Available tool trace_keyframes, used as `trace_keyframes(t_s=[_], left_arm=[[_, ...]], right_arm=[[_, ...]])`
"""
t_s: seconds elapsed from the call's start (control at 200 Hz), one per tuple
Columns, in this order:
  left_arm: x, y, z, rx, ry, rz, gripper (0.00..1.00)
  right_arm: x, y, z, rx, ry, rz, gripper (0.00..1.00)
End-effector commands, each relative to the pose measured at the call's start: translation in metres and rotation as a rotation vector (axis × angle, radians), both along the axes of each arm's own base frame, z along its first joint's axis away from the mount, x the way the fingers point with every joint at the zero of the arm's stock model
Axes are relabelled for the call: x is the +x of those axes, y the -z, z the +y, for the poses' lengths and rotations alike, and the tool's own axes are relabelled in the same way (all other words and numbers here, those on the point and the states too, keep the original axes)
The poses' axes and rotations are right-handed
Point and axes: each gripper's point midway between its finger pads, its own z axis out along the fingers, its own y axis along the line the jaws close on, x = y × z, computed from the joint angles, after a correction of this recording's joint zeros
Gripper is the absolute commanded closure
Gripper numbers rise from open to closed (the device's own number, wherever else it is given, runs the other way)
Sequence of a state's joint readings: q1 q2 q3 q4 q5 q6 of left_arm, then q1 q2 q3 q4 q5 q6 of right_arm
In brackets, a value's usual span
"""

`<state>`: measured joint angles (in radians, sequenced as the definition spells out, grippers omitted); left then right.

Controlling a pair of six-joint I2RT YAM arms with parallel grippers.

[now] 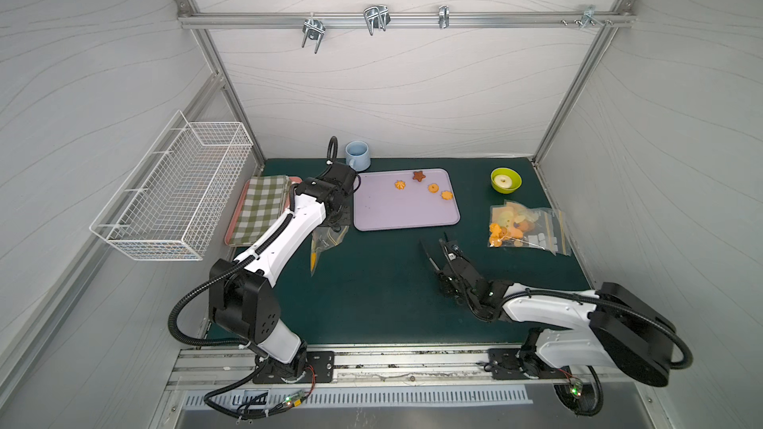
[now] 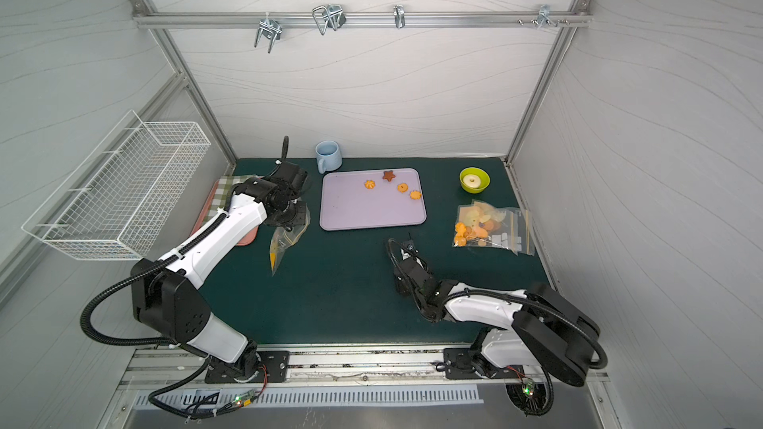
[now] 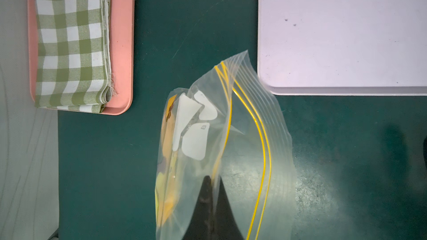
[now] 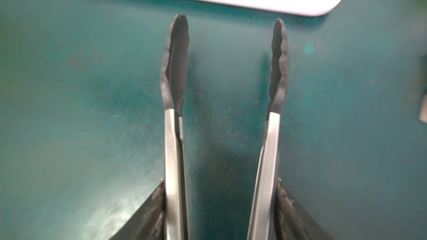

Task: Put the cookies into a resealable bag to prevent moisture
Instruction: Pick up the clamp from the center of the board, then pick up the cookie from the tray.

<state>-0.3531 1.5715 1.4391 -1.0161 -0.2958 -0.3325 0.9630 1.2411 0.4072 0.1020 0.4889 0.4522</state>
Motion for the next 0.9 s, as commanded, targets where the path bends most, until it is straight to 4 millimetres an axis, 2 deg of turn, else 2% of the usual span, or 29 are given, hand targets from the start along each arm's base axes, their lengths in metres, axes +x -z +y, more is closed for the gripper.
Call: trace_keyframes(t_s=[0.0,0.275,0.425,0.59,0.725,0.8,0.895], left_arm=[[0.003,-0.012,-0.004,-0.075,-0.029,-0.052,1.0],[0.012,-0.02,-0.004,-0.153,-0.111,-0.132,1.0],[0.019,-0.023,0.002,-0.196,-0.189,-0.172,1.0],[0.025,-0.02,0.003,-0.196,-0.203,-0.199,1.0],[0.021,-0.023,0.016,-0.149,-0.223,-0.198,1.0],[0.016,-0.033,0.029,-0.088,-0.235,-0.21,1.0],[0.01,-0.052,0.05,0.004,-0.248,-0.217,1.0]], right_arm=[[-0.004,-0.015,-0.007,-0.029,-0.015,-0.018,0.33],[0.009,-0.063,-0.023,0.063,0.01,-0.043,0.37],[0.029,-0.093,-0.041,0.106,0.048,0.008,0.37],[0.057,-0.109,-0.049,0.104,0.057,0.112,0.37],[0.086,-0.117,-0.037,0.115,0.025,0.168,0.38],[0.105,-0.12,-0.025,0.131,-0.001,0.205,0.38],[0.129,-0.113,-0.008,0.113,-0.038,0.228,0.39]])
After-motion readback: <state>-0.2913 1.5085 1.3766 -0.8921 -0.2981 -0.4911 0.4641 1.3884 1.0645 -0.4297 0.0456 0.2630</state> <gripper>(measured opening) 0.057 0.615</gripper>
